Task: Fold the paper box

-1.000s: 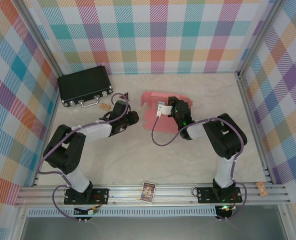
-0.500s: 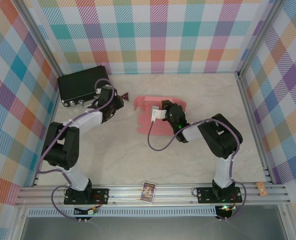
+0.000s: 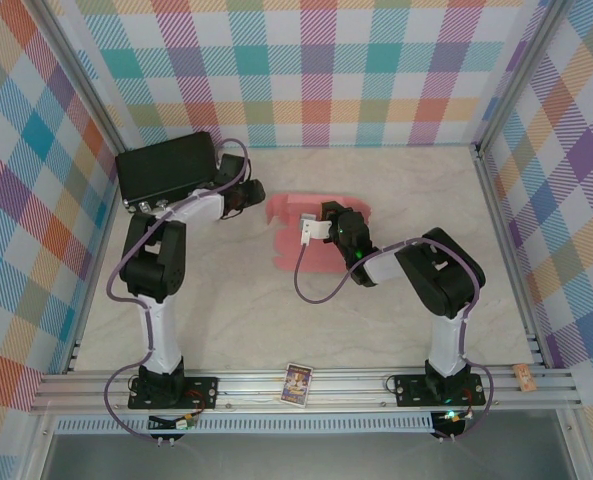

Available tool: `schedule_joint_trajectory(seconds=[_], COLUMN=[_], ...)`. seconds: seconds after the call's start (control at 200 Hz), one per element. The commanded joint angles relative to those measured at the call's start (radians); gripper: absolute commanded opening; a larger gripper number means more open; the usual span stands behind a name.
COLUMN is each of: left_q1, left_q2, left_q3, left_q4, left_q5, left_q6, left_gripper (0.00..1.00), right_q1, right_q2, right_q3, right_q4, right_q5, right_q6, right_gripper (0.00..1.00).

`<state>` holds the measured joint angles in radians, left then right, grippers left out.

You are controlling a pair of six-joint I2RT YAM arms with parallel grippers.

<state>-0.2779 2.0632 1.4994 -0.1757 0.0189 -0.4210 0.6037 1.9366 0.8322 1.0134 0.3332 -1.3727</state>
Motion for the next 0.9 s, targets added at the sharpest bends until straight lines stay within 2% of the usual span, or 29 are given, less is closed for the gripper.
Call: schedule_joint_trajectory(seconds=[0.0, 0.205, 0.635, 0.79, 0.895], left_q1=[0.007, -0.002, -0.012, -0.012, -0.012], left_q2=[0.041, 0.039, -0.032, -0.048, -0.065], left_q3=[0.051, 0.047, -0.043, -0.054, -0.068], left_q4=[-0.091, -0.145, -0.079, -0.056, -0.063], left_q5=[0.113, 0.186, 0.298, 0.308, 0.231], left_q6=[0.045, 0.071, 0.087, 0.077, 0.05], left_gripper=[0.43, 0.42, 0.41, 0.41, 0.41], right_q1=[0.008, 0.009, 0.008, 0.008, 0.009], right_q2=[0.017, 0.024, 0.039, 0.041, 0.044], right_q3=[0.02, 0.037, 0.047, 0.05, 0.054], right_q4=[0.032, 0.028, 0.027, 0.026, 0.031], right_q5=[0.001, 0.012, 0.021, 0.026, 0.029], right_q6=[0.012, 0.007, 0.006, 0.006, 0.004], right_gripper=[0.0, 0.0, 0.0, 0.0, 0.0])
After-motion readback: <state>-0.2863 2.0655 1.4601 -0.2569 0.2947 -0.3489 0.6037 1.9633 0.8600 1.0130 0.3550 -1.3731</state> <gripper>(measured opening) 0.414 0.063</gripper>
